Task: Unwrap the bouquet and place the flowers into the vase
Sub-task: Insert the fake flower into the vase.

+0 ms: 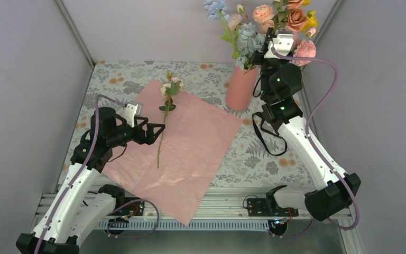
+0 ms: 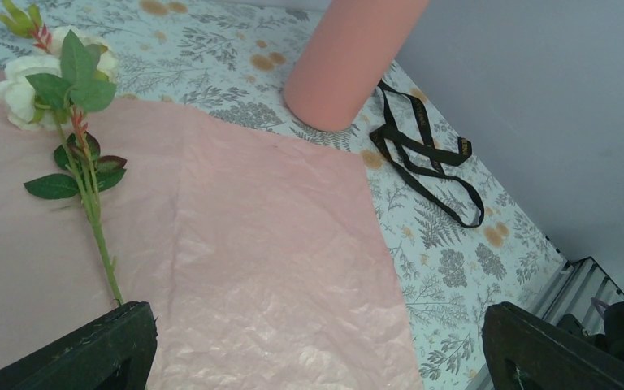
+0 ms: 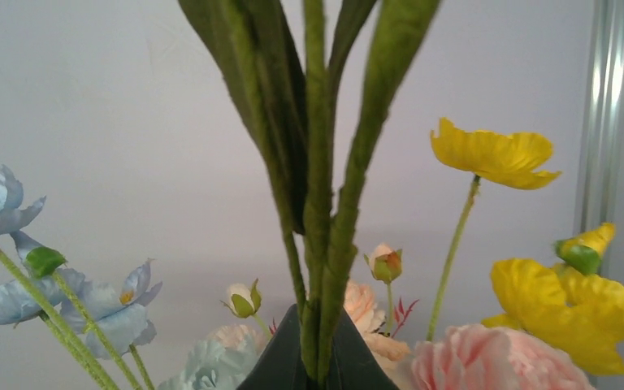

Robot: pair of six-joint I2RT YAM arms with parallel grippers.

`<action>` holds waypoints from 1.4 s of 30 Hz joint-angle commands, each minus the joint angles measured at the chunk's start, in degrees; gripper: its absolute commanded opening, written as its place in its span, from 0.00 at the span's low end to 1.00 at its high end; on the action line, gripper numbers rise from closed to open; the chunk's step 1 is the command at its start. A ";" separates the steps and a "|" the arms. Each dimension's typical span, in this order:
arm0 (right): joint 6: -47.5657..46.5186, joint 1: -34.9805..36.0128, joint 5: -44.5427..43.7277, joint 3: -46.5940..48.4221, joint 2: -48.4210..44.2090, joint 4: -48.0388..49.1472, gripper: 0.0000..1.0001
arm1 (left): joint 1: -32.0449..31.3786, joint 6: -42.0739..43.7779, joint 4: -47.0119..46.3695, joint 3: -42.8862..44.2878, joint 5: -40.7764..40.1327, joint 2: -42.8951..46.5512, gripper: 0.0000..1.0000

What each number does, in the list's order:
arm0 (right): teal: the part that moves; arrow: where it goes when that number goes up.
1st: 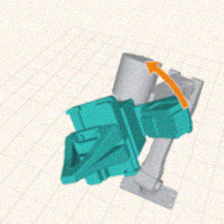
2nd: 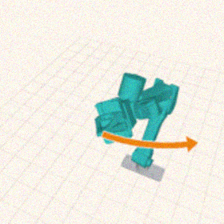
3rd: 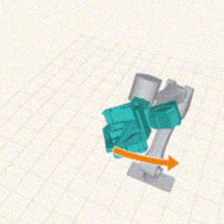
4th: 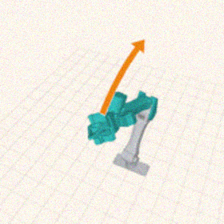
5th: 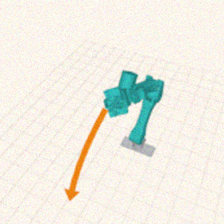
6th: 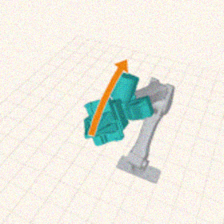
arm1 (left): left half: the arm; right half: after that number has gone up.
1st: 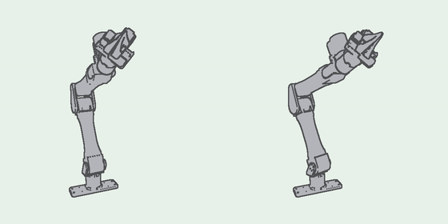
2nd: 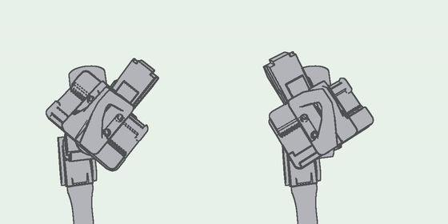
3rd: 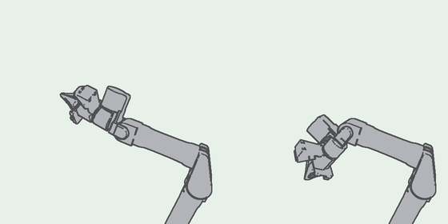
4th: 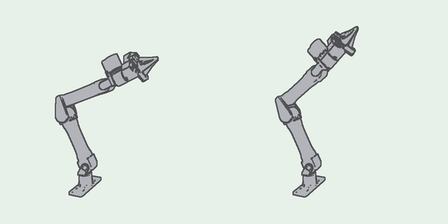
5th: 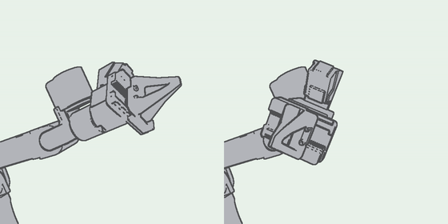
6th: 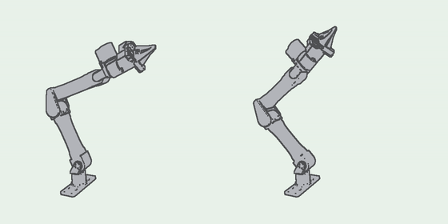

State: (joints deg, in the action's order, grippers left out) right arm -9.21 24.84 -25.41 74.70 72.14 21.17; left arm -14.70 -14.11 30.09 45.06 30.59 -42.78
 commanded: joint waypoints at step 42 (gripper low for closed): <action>-1.47 -6.86 11.52 -0.94 1.80 4.69 0.04 | -0.14 0.57 -0.54 -0.10 -1.32 -0.33 1.00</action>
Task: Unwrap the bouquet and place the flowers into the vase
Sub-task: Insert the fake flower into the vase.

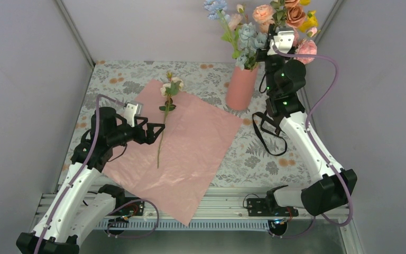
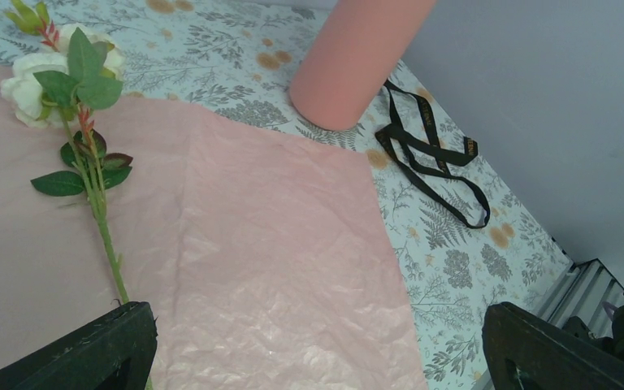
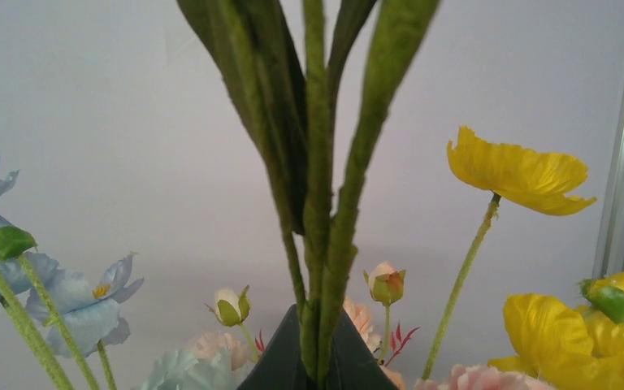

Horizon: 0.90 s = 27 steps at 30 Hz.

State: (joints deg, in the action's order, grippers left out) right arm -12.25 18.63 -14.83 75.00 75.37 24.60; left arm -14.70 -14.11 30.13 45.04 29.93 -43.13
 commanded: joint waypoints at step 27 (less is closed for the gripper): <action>3.20 -1.82 4.51 3.44 -2.95 -3.04 0.04 | -0.13 0.44 -0.51 -0.20 -0.88 0.00 1.00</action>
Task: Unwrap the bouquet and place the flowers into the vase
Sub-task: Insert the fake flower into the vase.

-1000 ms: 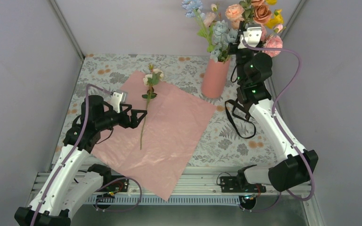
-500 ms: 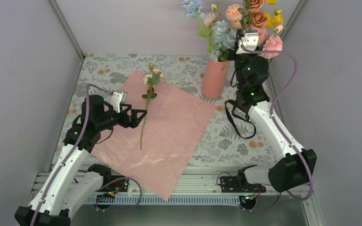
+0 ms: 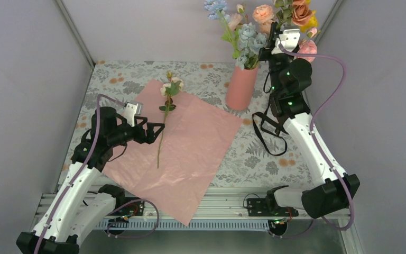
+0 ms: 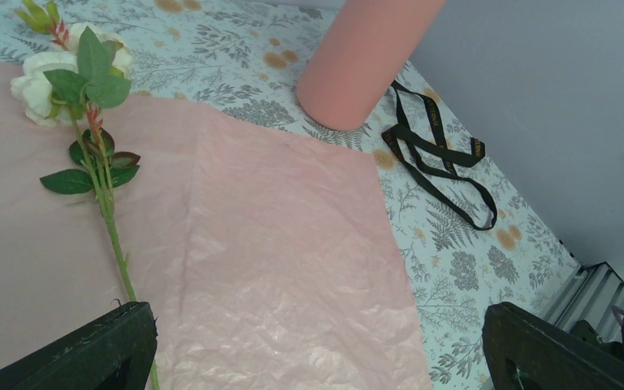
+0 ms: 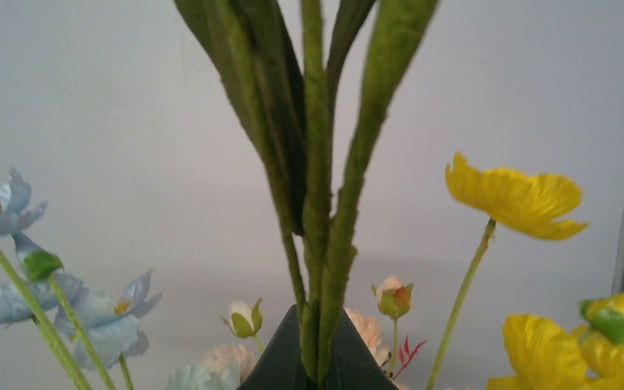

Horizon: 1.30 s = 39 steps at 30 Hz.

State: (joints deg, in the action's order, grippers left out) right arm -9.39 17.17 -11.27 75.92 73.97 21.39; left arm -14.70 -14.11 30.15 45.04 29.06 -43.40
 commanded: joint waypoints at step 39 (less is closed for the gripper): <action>1.35 -0.80 3.07 -5.49 1.24 2.10 0.04 | -0.16 0.12 -0.63 -0.21 -0.54 -0.29 1.00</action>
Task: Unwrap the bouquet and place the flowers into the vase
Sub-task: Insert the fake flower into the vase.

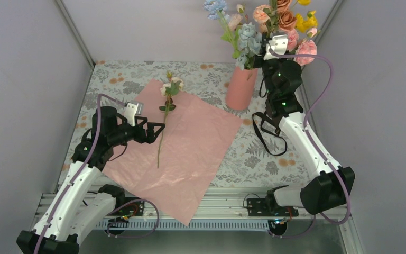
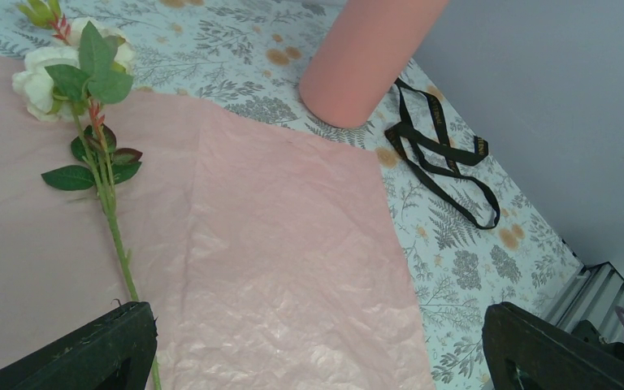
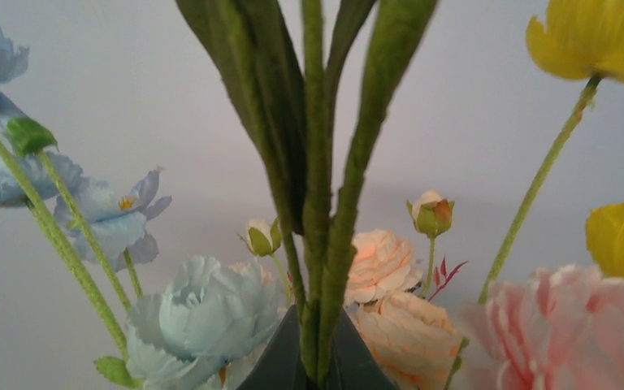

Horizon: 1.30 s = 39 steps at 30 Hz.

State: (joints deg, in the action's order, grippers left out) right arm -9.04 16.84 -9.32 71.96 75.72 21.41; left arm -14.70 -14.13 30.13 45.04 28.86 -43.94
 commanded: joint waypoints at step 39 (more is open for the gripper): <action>-0.45 -0.45 7.24 2.96 2.11 -0.47 0.04 | -0.21 0.27 -0.66 -0.21 -0.21 1.43 1.00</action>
State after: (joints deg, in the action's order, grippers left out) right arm -11.14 16.73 -1.67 70.98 76.03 24.95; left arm -14.70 -14.13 30.15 45.04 28.69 -43.35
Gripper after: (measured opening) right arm 0.039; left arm 0.998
